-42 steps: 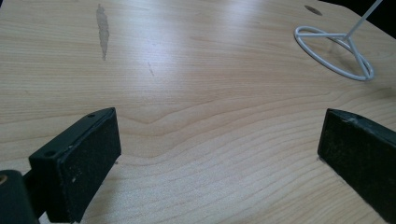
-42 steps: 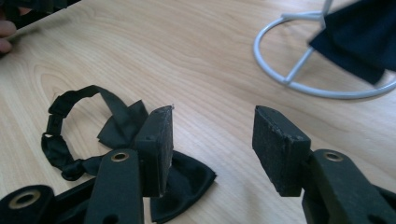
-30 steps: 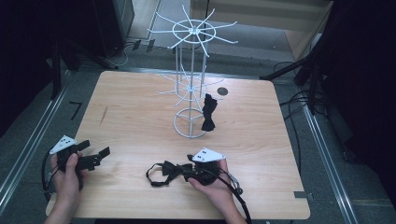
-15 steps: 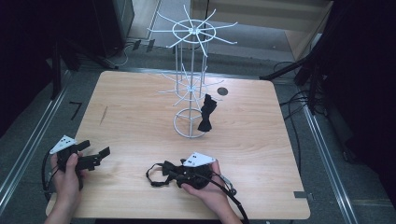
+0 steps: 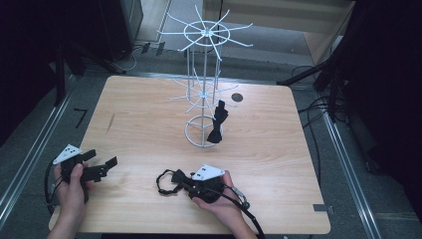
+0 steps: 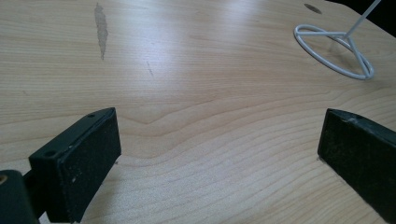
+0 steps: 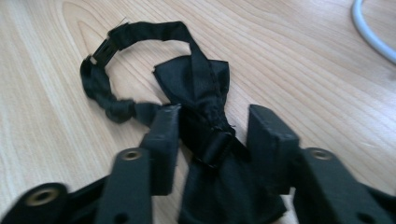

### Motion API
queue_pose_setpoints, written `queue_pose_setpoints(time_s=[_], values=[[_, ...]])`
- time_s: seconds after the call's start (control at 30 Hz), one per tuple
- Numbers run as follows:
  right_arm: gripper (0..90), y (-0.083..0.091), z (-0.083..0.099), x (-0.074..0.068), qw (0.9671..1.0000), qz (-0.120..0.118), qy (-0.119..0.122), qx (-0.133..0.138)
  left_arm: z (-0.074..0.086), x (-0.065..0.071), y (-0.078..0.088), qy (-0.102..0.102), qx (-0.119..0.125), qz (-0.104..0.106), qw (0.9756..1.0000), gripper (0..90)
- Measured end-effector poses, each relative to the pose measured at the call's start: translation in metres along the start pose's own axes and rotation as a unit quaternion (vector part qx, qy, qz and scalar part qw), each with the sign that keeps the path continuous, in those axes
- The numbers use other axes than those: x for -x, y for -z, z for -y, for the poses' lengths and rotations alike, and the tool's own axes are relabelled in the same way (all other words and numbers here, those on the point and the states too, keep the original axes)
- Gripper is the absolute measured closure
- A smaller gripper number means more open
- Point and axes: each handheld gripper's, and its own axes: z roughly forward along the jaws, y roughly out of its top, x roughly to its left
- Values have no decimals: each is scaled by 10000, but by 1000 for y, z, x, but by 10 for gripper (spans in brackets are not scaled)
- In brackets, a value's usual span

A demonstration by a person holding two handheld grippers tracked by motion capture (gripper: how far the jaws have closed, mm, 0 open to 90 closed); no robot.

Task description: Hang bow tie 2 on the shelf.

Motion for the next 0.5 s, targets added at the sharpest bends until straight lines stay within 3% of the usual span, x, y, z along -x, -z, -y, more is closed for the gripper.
queue_pose_setpoints(time_s=[0.07,0.1,0.2,0.4,0.5], values=[[627,0,0,0,10000,58,39,-4,0,0,0,-2,-2,-2,10000,0],[676,0,0,-1,9997,128,191,-3,0,0,0,-3,-3,-2,10000,0],[740,1,1,-2,9997,122,191,2,0,0,0,-7,-4,-3,10000,0],[767,1,0,-2,9997,156,174,-19,0,0,0,-3,-1,-2,10000,0],[775,2,-1,-5,9995,308,94,-50,0,0,0,-3,-3,0,10000,0]])
